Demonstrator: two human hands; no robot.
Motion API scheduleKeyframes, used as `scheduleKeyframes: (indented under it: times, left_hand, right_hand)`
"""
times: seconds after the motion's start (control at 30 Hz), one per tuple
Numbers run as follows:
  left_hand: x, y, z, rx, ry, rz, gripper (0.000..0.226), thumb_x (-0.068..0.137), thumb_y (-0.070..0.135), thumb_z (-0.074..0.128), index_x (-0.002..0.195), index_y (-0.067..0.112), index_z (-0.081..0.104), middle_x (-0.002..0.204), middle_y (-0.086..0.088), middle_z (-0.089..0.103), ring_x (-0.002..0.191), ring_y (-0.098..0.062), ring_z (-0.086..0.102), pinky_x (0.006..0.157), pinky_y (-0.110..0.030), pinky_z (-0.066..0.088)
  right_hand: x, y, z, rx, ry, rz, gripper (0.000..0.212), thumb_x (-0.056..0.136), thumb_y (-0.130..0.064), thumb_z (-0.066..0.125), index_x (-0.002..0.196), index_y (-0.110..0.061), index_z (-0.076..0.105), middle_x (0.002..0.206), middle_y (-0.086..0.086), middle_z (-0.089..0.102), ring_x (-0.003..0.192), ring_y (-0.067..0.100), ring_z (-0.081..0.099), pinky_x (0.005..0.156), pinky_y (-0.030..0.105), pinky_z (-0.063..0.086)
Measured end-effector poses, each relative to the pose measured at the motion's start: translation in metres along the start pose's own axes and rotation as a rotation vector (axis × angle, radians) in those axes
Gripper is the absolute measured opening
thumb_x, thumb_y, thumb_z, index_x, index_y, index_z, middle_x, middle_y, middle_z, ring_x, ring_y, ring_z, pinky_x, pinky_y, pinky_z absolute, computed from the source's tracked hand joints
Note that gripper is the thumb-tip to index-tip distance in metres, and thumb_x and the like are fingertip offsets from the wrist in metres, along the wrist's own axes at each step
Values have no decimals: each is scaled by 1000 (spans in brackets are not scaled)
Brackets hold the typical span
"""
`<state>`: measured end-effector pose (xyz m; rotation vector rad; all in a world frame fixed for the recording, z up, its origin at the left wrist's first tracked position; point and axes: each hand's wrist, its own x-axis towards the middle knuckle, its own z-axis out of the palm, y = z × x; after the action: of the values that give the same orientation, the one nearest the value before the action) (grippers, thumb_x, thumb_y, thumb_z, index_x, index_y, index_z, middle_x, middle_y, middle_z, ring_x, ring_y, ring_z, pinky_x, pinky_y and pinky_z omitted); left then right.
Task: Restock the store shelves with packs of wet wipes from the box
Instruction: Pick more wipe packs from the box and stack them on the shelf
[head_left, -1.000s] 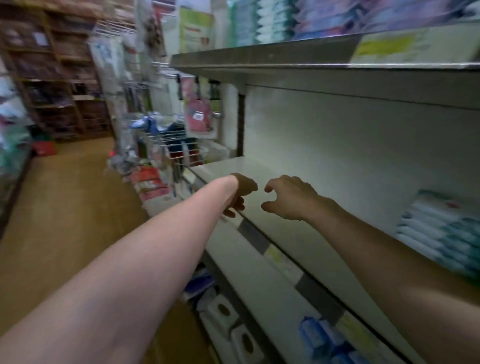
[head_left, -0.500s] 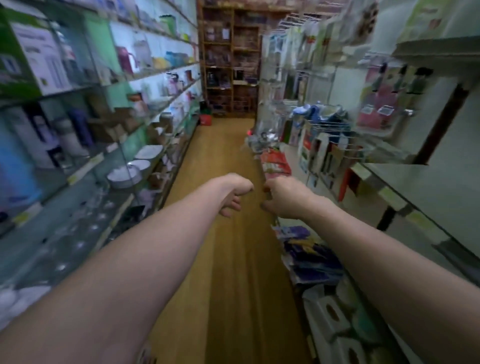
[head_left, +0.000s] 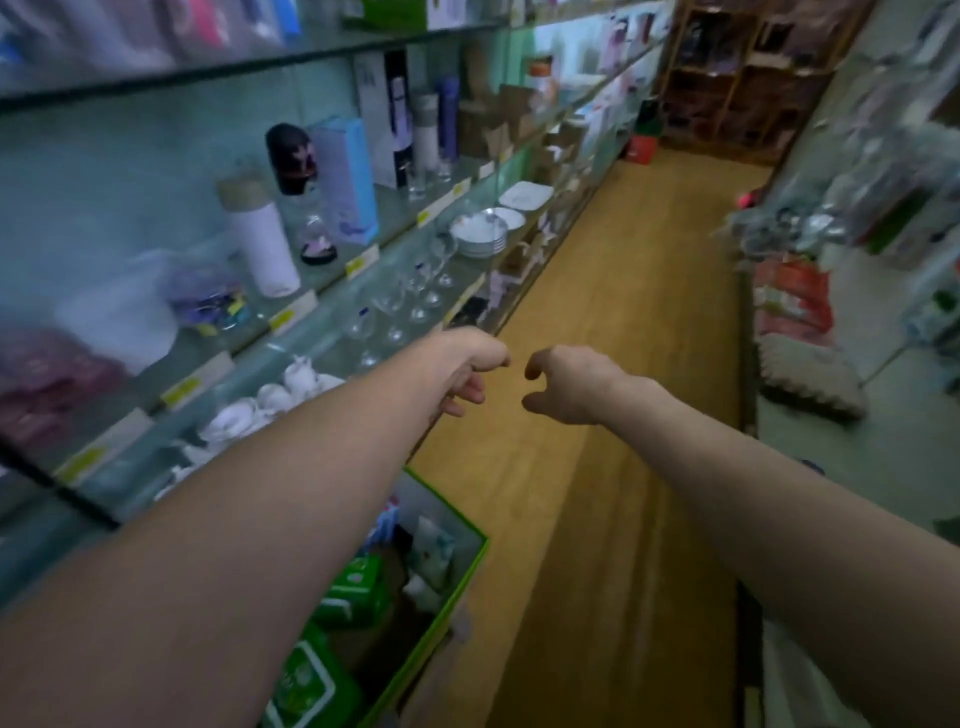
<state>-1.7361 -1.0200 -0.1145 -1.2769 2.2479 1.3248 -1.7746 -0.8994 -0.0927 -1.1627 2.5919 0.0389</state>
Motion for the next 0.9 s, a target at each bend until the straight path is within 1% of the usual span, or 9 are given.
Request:
scheduleKeyframes:
  times: [0.07, 0.17, 0.23, 0.33, 0.43, 0.57, 0.7, 0.83, 0.9]
  left_hand:
    - [15, -29, -12, -55, 3, -80, 34, 96, 36, 52, 116, 9, 52, 100, -6, 55, 66, -14, 52, 79, -38, 49]
    - [37, -70, -20, -126, -3, -208, 24, 95, 35, 51, 84, 14, 51, 79, -2, 52, 63, -13, 51, 78, -36, 47]
    - [48, -93, -20, -163, -3, -289, 16, 94, 31, 51, 93, 16, 54, 82, -2, 53, 61, -14, 51, 76, -37, 47]
    - [65, -124, -17, -244, 19, -371, 24, 94, 28, 52, 115, 16, 53, 96, -6, 54, 67, -16, 53, 81, -40, 48]
    - [79, -154, -9, -323, -34, -464, 17, 93, 26, 51, 104, 14, 55, 96, -7, 59, 72, -20, 57, 84, -39, 49]
    - [96, -191, 19, -435, -2, -578, 17, 97, 24, 50, 86, 11, 52, 85, -9, 54, 78, -23, 57, 72, -39, 47]
    - [102, -223, 50, -554, 1, -679, 22, 97, 24, 52, 79, 13, 47, 79, -6, 51, 67, -19, 50, 74, -37, 45]
    - [109, -254, 79, -603, -51, -759, 11, 95, 23, 51, 91, 12, 52, 95, -8, 56, 75, -21, 54, 74, -37, 46]
    - [115, -269, 93, -651, -38, -797, 11, 94, 23, 51, 100, 14, 52, 92, -5, 56, 71, -17, 53, 76, -37, 44]
  right_hand:
    - [20, -24, 14, -28, -61, -84, 44, 94, -35, 56, 133, -17, 51, 127, 8, 57, 114, 26, 55, 81, 31, 44]
    - [46, -55, 36, -47, -150, -211, 42, 95, -32, 55, 133, -17, 51, 132, 7, 54, 119, 26, 52, 87, 31, 43]
    - [62, -70, 51, -57, -192, -285, 39, 95, -31, 55, 130, -15, 53, 132, 7, 55, 119, 26, 53, 90, 31, 43]
    - [84, -85, 77, -90, -263, -372, 38, 95, -31, 56, 128, -13, 54, 132, 8, 55, 119, 26, 53, 90, 31, 43]
    - [103, -91, 107, -109, -349, -432, 39, 95, -32, 54, 128, -11, 56, 134, 10, 53, 122, 27, 51, 93, 32, 43]
    - [122, -90, 149, -129, -441, -484, 42, 96, -29, 53, 134, -11, 50, 140, 12, 48, 128, 28, 46, 101, 34, 38]
    - [134, -87, 193, -178, -515, -515, 41, 98, -24, 50, 136, -12, 47, 140, 12, 48, 127, 28, 47, 99, 35, 39]
    - [138, -84, 236, -177, -598, -497, 39, 101, -22, 45, 137, -8, 45, 142, 11, 44, 130, 27, 43, 101, 34, 38]
    - [141, -82, 256, -163, -601, -469, 37, 100, -20, 45, 135, -6, 47, 139, 14, 47, 127, 30, 46, 99, 35, 40]
